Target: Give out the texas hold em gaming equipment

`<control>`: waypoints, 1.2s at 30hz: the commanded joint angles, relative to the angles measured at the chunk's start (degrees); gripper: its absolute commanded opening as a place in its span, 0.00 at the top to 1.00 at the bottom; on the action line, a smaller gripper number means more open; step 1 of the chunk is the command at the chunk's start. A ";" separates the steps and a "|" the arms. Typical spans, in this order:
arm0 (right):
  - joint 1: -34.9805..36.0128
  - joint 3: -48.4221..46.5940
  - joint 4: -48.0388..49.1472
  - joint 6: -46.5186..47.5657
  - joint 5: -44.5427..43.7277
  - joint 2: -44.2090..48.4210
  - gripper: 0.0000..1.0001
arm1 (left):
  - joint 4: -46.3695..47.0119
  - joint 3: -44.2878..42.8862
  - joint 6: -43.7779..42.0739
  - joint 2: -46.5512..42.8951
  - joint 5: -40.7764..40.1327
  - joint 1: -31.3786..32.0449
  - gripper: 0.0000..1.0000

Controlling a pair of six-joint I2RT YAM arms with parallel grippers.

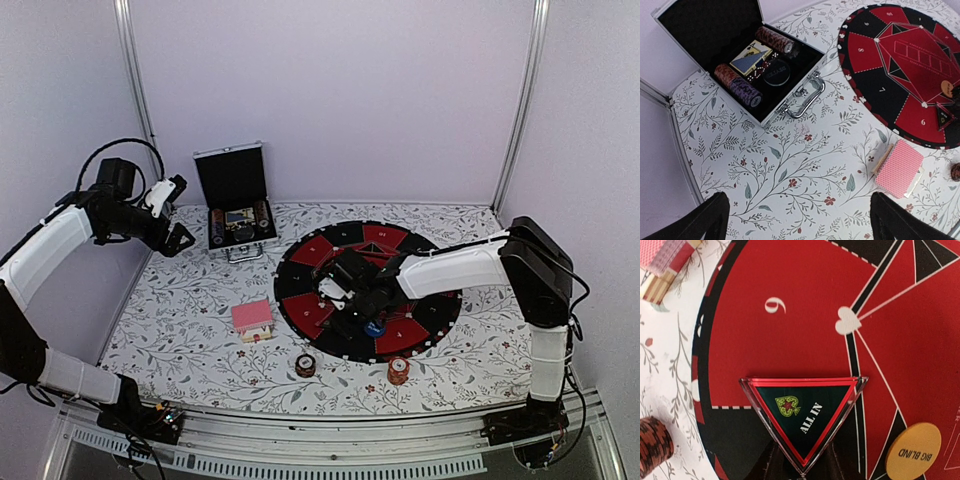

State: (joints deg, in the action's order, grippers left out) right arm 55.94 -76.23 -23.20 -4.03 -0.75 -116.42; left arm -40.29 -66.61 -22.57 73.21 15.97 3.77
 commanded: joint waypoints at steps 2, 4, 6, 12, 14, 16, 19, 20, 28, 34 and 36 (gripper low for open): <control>0.73 -6.99 4.36 -0.66 -2.51 -7.56 0.72 | -1.36 -1.42 -0.81 -0.17 0.08 0.62 0.00; 0.62 -11.02 4.27 -1.00 -4.04 -10.67 0.72 | -1.57 -1.51 -0.81 -0.26 -0.08 0.60 0.00; 0.48 -14.41 4.21 -1.28 -4.94 -13.36 0.72 | -1.75 -1.64 -0.96 -0.42 -0.21 0.68 0.00; -0.26 -23.52 3.83 -2.75 -6.25 -19.33 0.73 | -1.83 -1.34 -1.42 -0.70 -0.41 0.71 0.00; -0.38 -26.13 3.51 -2.90 -5.69 -21.02 0.73 | -1.85 -1.25 -1.51 -0.70 -0.34 0.71 0.00; -0.56 -28.25 2.99 -2.87 -5.37 -22.66 0.73 | -1.92 -1.24 -1.56 -0.61 -0.32 0.79 0.00; -0.94 -30.16 2.80 -2.86 -4.94 -23.87 0.72 | -1.98 -1.25 -1.59 -0.44 -0.15 0.80 0.00; -1.27 -30.61 2.80 -2.91 -4.88 -24.05 0.72 | -1.98 -1.24 -1.60 -0.39 -0.14 0.80 0.00; -2.71 -27.98 3.01 -3.61 -5.98 -19.86 0.56 | -2.29 -1.08 -1.43 -0.35 0.00 0.98 0.00; -2.77 -18.59 4.08 -5.56 -8.23 -9.61 0.29 | -2.86 -1.38 -1.47 -0.35 0.16 1.13 0.00; -2.72 -14.20 4.67 -6.79 -9.21 -5.84 0.24 | -2.94 -1.38 -1.47 -0.30 0.13 1.28 0.00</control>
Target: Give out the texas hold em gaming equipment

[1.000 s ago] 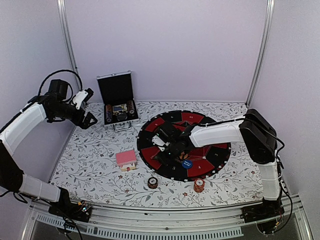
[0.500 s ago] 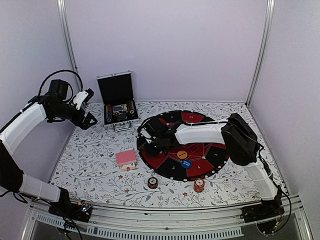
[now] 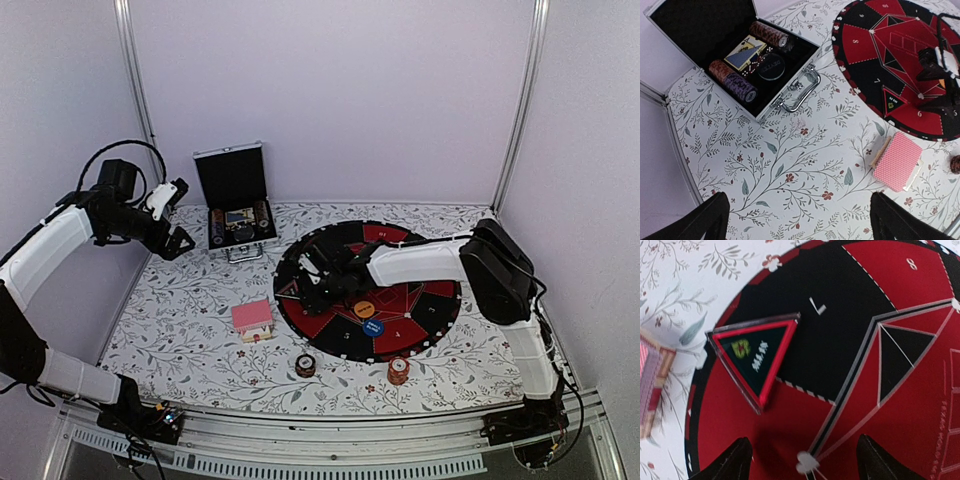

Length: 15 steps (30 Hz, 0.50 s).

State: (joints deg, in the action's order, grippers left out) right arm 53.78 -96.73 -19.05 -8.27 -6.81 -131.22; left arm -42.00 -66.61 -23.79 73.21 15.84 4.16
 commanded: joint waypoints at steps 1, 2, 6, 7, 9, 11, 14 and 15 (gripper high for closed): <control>-0.60 8.59 0.66 -3.18 -3.69 11.39 0.22 | -1.27 -1.41 -0.29 -0.27 0.31 0.97 0.00; -0.59 10.71 0.63 -3.62 -4.06 12.65 0.21 | -1.33 -1.53 -0.29 -0.11 0.27 1.06 0.00; -0.57 18.83 -0.25 -6.36 -5.61 17.90 0.13 | -1.94 -2.02 -0.14 0.22 0.50 1.44 0.00; -0.54 20.52 -0.43 -6.97 -5.99 19.04 0.10 | -2.04 -2.11 -0.12 0.26 0.48 1.58 0.00; -0.55 23.29 -0.65 -8.07 -6.85 20.37 0.06 | -2.19 -2.12 -0.11 0.20 0.43 1.79 0.00; -0.60 25.21 -0.72 -8.79 -7.30 21.34 0.03 | -2.30 -2.04 -0.19 0.10 0.42 1.98 0.00; -0.65 26.54 -0.84 -9.51 -7.26 21.70 0.02 | -2.38 -2.16 -0.16 0.00 0.44 2.14 0.00; -0.64 26.71 -0.86 -9.62 -7.33 21.66 0.02 | -2.39 -2.21 -0.12 -0.06 0.41 2.16 0.00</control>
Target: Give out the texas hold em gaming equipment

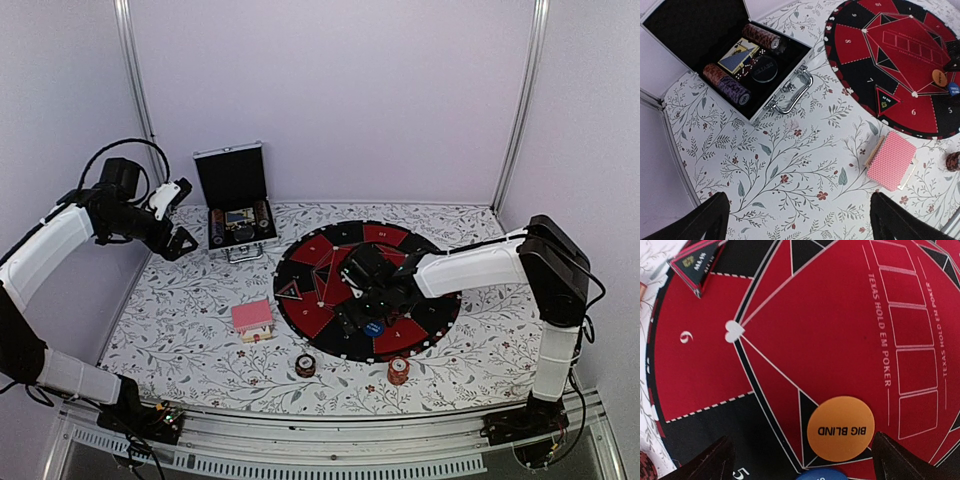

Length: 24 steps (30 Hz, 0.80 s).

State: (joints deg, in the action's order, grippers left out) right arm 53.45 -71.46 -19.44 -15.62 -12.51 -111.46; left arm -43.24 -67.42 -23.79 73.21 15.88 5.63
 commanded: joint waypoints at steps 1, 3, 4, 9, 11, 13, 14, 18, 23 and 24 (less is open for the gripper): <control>-0.36 1.45 -0.57 -2.47 -1.76 1.73 0.02 | -1.14 -1.48 -0.14 -0.08 0.38 0.66 0.00; -0.73 1.48 -0.68 -2.79 -1.70 1.11 0.03 | -1.23 -1.57 -0.05 -0.22 0.40 0.85 0.00; -0.94 1.50 -0.64 -3.00 -1.49 0.80 0.04 | -1.27 -1.64 -0.03 -0.26 0.38 0.87 0.00; -2.02 1.58 -0.05 -3.31 0.07 -0.44 0.11 | -1.40 -1.58 -0.03 -0.44 0.39 1.05 0.00; -2.54 1.59 0.21 -3.15 0.81 -0.81 0.14 | -1.40 -1.66 -0.16 -0.52 0.22 1.09 0.00; -3.11 1.65 0.27 -3.11 1.43 -1.27 0.16 | -1.41 -1.66 -0.35 -0.52 0.04 1.13 0.00; -3.39 1.67 0.31 -3.18 1.67 -1.41 0.17 | -1.41 -1.66 -0.42 -0.45 0.10 1.14 0.00; -3.65 2.38 0.79 -3.07 2.51 -1.48 0.20 | -1.40 -1.84 -0.46 -0.12 -0.06 1.23 0.00; -3.72 2.99 1.07 -3.27 3.73 -2.20 0.25 | -1.54 -2.10 -0.60 0.09 -0.31 1.39 0.00; -3.77 2.97 1.07 -3.28 3.99 -2.30 0.26 | -1.56 -2.10 -0.68 0.09 -0.36 1.38 0.00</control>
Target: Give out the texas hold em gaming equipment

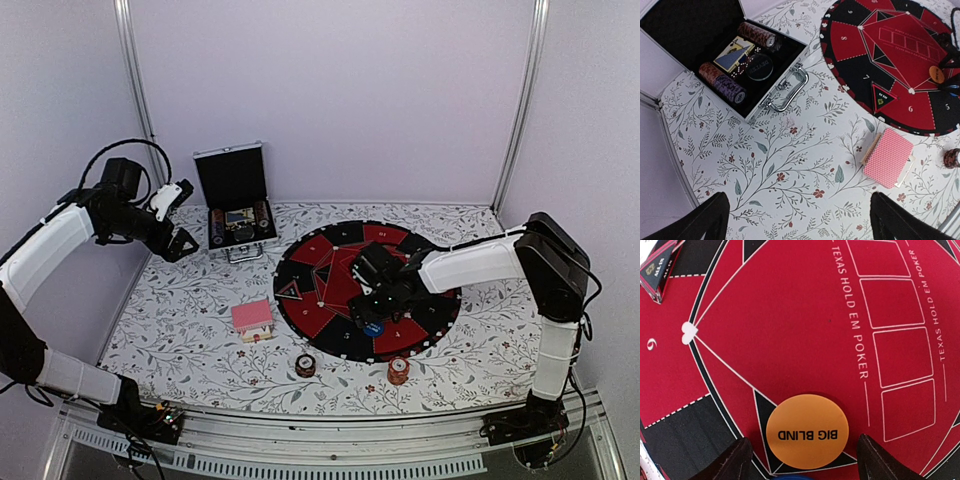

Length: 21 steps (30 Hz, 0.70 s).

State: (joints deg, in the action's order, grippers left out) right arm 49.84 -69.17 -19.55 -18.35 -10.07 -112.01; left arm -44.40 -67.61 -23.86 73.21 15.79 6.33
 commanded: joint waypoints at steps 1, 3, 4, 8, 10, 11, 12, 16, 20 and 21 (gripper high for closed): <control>-0.12 0.71 1.18 -0.64 1.68 -1.94 0.27 | -0.46 -1.98 -0.70 0.09 -0.28 0.70 0.00; -0.14 0.70 1.14 -0.64 1.53 -2.28 0.30 | -0.79 -2.21 -0.84 0.22 -0.34 0.70 0.00; -0.17 0.58 1.20 -0.68 1.37 -2.37 0.32 | -0.93 -2.37 -0.84 0.30 -0.41 0.78 0.00; -0.50 -0.27 1.21 -0.50 0.86 -2.75 0.37 | -1.13 -2.70 -1.01 0.18 -0.67 0.78 0.00; -0.83 -0.95 1.19 -0.31 0.84 -3.11 0.40 | -1.15 -2.78 -1.02 0.10 -0.67 0.74 0.00; -1.01 -1.37 1.14 -0.08 0.77 -3.28 0.41 | -1.13 -2.86 -0.96 0.09 -0.66 0.76 0.00; -1.13 -1.76 1.11 0.03 0.75 -3.51 0.42 | -1.13 -2.87 -0.93 0.09 -0.67 0.79 0.00; -2.61 -3.00 1.09 0.80 0.50 -4.30 0.44 | -1.13 -2.96 -1.00 -0.06 -0.83 0.77 0.00; -4.78 -5.33 1.16 1.76 0.33 -5.80 0.45 | -1.13 -2.96 -1.04 -0.04 -0.86 0.72 0.00; -5.52 -6.27 1.23 2.27 0.37 -6.15 0.46 | -1.12 -2.96 -1.02 0.00 -0.70 0.78 0.00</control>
State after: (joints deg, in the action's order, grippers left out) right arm 47.83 -72.58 -19.38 -17.74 -8.86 -114.83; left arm -44.91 -69.28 -24.18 73.21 15.20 6.50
